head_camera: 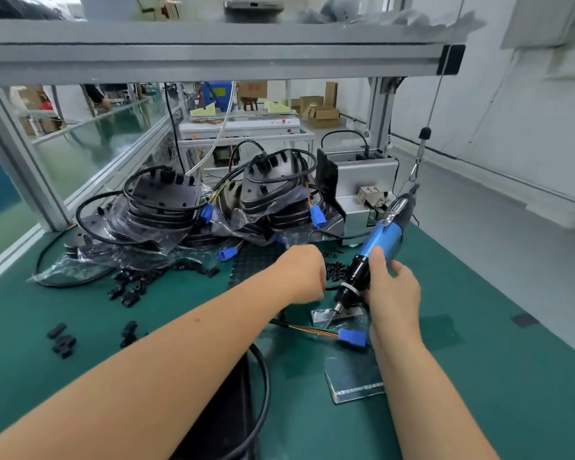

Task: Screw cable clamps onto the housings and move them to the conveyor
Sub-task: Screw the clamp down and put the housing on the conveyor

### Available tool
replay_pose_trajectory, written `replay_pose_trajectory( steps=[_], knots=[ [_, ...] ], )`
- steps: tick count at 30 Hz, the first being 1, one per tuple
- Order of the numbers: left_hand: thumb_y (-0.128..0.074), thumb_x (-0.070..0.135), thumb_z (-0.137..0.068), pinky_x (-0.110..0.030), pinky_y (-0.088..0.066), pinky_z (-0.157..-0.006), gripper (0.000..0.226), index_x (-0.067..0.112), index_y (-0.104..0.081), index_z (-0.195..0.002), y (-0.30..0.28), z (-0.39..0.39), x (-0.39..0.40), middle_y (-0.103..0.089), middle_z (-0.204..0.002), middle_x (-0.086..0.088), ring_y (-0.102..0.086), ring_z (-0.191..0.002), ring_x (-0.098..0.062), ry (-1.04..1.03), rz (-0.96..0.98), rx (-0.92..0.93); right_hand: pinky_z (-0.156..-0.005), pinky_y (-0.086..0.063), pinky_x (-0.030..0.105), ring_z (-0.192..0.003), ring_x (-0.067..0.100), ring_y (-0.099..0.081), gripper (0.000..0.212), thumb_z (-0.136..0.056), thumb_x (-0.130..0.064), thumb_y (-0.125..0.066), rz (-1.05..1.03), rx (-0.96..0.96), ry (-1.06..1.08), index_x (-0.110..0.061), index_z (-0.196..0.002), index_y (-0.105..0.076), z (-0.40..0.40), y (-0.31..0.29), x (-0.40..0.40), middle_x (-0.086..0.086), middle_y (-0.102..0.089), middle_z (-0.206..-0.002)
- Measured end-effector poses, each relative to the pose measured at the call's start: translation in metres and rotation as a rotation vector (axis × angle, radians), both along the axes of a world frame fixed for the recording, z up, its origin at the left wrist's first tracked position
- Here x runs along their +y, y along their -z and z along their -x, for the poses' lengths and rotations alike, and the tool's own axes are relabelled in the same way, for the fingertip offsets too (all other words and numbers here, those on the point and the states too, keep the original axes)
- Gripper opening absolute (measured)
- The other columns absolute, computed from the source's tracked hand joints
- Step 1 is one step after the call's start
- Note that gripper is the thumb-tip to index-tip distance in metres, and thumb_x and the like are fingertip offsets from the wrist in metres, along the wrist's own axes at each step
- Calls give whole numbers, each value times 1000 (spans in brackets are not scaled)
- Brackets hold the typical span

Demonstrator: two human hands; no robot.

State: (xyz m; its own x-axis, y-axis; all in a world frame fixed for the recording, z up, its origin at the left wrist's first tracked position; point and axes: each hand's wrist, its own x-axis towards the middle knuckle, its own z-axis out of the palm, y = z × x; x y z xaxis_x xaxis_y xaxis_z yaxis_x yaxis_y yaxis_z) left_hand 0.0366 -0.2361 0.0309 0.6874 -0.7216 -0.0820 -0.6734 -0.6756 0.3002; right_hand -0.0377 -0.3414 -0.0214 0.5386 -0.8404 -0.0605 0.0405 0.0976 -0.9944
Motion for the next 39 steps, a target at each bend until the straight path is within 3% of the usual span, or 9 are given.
replay_pose_trajectory(
  steps=[2,4,8,14,18,22,25,30,39],
  knots=[
    [-70,11,-85,-25,-51,-82,18,10,-75,-103,3,2,-2,-73,-103,-5,-66,-97,-21,13,-11,-9,-85,-51,50,-79,22,-55,35,-88,-45,-55,-143,-74,-58,-11,-93,-59,-5,-3,2,5,-58,-83],
    [-70,11,-85,-26,-51,-83,18,11,-76,-102,4,3,-4,-73,-102,-5,-66,-97,-21,15,-14,-20,-74,-53,44,-70,22,-60,33,-92,-43,-55,-240,-145,-93,-10,-84,-57,-9,-5,3,6,-64,-72],
    [-74,14,-83,-27,-51,-80,16,9,-76,-98,3,-1,-5,-73,-99,-7,-66,-95,-22,11,-32,-40,-65,-57,35,-57,15,-66,30,-96,-35,-55,-342,-277,-147,-6,-90,-56,-8,-7,3,0,-68,-57],
    [-56,9,-93,-32,-51,-80,11,9,-65,-86,-2,2,5,-66,-95,-12,-61,-90,-27,-9,-25,-44,-59,-56,33,-63,19,-65,21,-97,-24,-55,-444,-465,-230,-4,-104,-51,3,-26,8,12,-63,-83],
    [-59,15,-93,-17,-49,-59,17,19,-75,-92,-25,6,48,-71,-80,1,-59,-64,-5,-164,404,174,-59,-55,32,-60,18,-61,17,-97,-24,-53,-596,-667,-295,-9,-104,-48,14,-51,20,9,-63,-71],
    [-57,1,-92,-13,-50,-56,17,6,-73,-89,-34,32,99,-73,-79,-5,-63,-64,-5,-286,1112,912,-68,-50,32,-62,19,-56,23,-92,-32,-56,-715,-865,-361,-9,-95,-53,23,-80,45,8,-60,-71],
    [-57,-1,-88,-13,-51,-53,15,-1,-72,-90,-31,51,126,-73,-83,-11,-66,-64,-9,-397,1409,1207,-72,-49,32,-65,19,-55,27,-93,-36,-55,-736,-982,-408,-9,-94,-54,26,-95,68,7,-60,-75],
    [-63,1,-72,-17,-52,-50,22,-6,-69,-92,-25,69,151,-72,-84,-18,-67,-62,-16,-491,1665,1421,-76,-48,33,-67,16,-56,28,-95,-39,-51,-657,-993,-427,-11,-91,-55,19,-105,107,3,-58,-75],
    [-62,2,-73,-18,-54,-54,15,-1,-77,-76,-19,78,169,-72,-88,-18,-69,-67,-17,-457,1763,1423,-71,-53,33,-65,16,-59,46,-88,-41,-58,-573,-949,-408,-11,-120,-44,14,-105,136,4,-60,-80]
  ],
)
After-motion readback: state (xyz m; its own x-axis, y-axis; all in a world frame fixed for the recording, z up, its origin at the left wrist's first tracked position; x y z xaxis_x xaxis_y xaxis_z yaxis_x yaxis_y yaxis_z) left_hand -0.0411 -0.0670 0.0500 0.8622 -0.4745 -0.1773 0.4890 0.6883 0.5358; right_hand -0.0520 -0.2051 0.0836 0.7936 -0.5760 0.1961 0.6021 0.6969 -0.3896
